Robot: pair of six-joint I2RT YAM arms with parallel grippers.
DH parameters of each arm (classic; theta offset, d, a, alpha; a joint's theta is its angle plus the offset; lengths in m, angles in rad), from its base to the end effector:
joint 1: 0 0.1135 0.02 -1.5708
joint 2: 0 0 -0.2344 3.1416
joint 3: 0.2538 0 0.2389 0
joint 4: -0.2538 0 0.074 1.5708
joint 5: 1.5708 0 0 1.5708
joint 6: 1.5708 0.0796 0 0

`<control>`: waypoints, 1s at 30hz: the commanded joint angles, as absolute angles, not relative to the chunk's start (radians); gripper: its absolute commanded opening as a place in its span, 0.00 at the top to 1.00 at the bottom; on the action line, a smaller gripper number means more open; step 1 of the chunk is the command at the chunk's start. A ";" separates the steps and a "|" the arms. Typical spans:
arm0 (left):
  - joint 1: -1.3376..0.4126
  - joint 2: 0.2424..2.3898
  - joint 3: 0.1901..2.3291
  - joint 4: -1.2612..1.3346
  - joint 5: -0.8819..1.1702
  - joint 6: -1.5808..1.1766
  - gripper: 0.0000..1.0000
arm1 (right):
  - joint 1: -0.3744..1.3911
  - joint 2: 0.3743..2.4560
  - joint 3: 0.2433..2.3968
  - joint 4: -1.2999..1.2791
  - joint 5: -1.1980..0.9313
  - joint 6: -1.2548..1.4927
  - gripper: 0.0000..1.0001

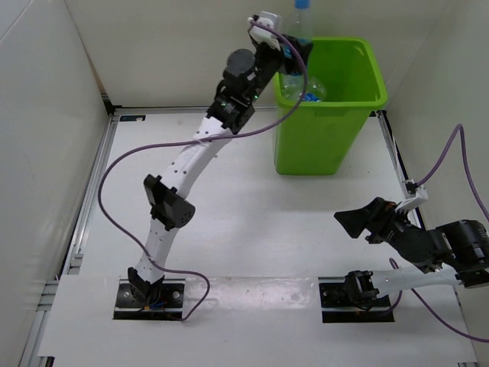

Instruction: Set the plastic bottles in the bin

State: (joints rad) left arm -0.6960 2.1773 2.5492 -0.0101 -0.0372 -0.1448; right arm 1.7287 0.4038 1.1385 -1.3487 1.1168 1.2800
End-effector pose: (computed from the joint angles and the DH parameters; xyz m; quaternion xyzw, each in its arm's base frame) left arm 0.3786 -0.3124 0.5004 0.1399 0.5510 -0.3261 0.7553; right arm 0.0667 0.0358 0.3424 0.0703 0.7883 0.3583 0.4952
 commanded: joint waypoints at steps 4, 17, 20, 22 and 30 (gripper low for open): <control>-0.759 2.201 2.572 0.110 -0.018 -0.130 0.07 | 1.744 0.371 1.143 -1.649 1.152 1.310 0.10; -0.764 1.932 2.268 -0.183 -0.015 -0.006 0.00 | 1.759 0.336 1.137 -1.649 1.157 1.316 0.10; -0.758 1.606 1.921 -0.254 -0.199 -0.056 0.00 | 1.755 0.336 1.138 -1.651 1.155 1.318 0.10; -0.768 1.402 1.625 -0.285 -0.300 -0.051 0.00 | 1.750 0.333 1.135 -1.649 1.160 1.321 0.10; -0.717 0.926 1.068 -0.645 -0.668 -0.242 0.00 | 1.698 0.356 1.143 -1.649 1.158 1.315 0.10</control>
State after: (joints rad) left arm -0.7490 0.9985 1.1782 -0.3962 -0.4862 -0.1345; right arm 1.7119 0.3458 1.1358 -1.3495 1.1221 1.2957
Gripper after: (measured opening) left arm 0.998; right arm 0.905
